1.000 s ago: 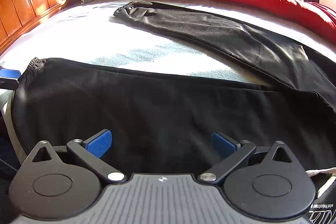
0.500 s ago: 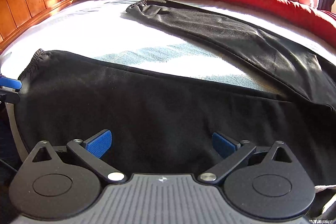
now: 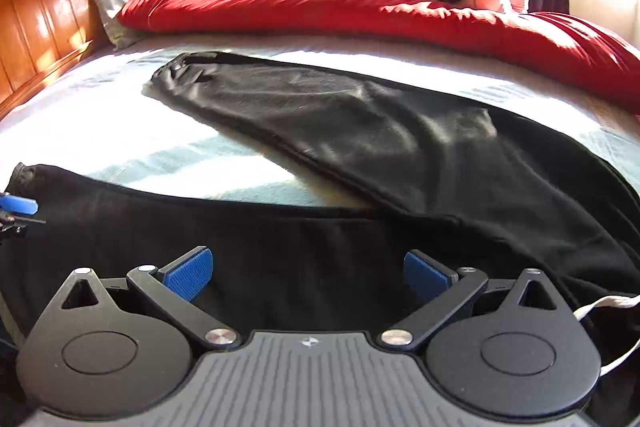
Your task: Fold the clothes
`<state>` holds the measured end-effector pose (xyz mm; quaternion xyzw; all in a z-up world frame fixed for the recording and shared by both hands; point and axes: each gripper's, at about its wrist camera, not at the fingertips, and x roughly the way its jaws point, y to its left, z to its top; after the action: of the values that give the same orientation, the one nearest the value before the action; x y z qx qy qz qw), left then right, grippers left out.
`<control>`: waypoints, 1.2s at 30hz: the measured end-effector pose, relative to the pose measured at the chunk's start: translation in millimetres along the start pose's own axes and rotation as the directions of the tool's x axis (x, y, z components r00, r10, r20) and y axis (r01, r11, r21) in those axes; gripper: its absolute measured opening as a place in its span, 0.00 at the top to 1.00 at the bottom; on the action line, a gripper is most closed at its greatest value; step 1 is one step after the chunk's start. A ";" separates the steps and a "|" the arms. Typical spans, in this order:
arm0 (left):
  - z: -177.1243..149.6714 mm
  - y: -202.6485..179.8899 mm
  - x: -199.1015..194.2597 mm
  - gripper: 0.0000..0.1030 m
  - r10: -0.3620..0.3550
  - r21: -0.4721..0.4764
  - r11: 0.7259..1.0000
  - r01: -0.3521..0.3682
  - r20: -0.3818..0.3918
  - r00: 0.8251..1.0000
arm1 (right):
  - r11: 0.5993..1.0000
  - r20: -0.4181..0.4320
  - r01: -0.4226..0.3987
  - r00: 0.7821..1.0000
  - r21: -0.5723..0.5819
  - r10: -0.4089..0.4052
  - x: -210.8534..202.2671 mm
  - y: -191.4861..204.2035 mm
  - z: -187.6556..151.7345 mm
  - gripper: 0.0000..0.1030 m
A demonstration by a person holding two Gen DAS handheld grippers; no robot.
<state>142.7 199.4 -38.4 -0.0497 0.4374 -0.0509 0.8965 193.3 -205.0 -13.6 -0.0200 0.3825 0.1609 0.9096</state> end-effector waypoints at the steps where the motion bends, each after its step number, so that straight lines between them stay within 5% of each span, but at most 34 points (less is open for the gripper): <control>1: 0.9 -6.4 -1.2 0.20 0.022 -0.011 1.000 -0.022 0.013 1.000 | 1.000 0.016 0.010 1.000 0.019 -0.010 -2.2 -18.6 5.2 0.00; 5: 2.9 -28.1 -8.0 0.19 0.087 -0.091 0.992 -0.083 0.049 0.995 | 0.992 0.050 0.043 0.998 0.115 -0.049 4.8 -107.2 33.2 0.00; 10: 7.4 -49.2 -12.4 0.19 0.141 -0.172 0.977 -0.129 0.060 0.988 | 0.947 -0.004 0.079 0.997 0.311 -0.082 46.4 -213.6 58.5 0.00; 14: 16.7 -59.6 -12.6 0.19 0.193 -0.178 0.967 -0.181 0.050 0.980 | 0.906 -0.020 0.080 0.997 0.416 -0.078 69.6 -263.1 61.6 0.00; 20: 32.8 -64.8 -1.4 0.18 0.222 -0.169 0.962 -0.216 0.020 0.975 | 0.889 0.072 0.015 0.996 0.458 -0.054 72.0 -292.4 71.4 0.00; 23: 39.7 -70.0 10.5 0.18 0.206 -0.140 0.969 -0.204 0.001 0.978 | 0.874 0.051 -0.025 0.999 0.485 0.000 87.3 -301.9 71.0 0.00; 28: 48.2 -79.9 28.3 0.18 0.160 -0.100 0.982 -0.161 -0.019 0.987 | 0.863 -0.023 0.015 1.000 0.505 -0.004 121.4 -312.7 64.7 0.00; 36: 51.0 -90.0 44.2 0.18 0.113 -0.063 0.991 -0.116 -0.044 0.993 | 0.859 -0.020 0.091 0.995 0.503 -0.094 138.1 -334.3 87.1 0.00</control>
<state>205.7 106.7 -29.5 -0.0527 0.4588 0.0139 0.8869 446.9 -469.4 -78.0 0.2001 0.4074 0.0120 0.8910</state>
